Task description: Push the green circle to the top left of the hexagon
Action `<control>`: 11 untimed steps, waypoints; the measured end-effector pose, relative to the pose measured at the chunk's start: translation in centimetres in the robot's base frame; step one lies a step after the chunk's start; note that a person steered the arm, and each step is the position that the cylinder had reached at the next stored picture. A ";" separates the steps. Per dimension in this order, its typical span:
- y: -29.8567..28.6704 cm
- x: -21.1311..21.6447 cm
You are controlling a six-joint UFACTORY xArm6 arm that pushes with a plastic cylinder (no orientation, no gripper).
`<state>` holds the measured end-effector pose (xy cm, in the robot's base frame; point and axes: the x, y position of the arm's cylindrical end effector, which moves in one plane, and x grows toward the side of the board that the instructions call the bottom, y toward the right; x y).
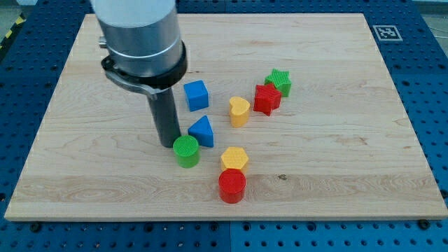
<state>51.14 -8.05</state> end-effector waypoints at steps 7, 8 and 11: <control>-0.1 2.8; -0.3 4.4; 4.6 8.1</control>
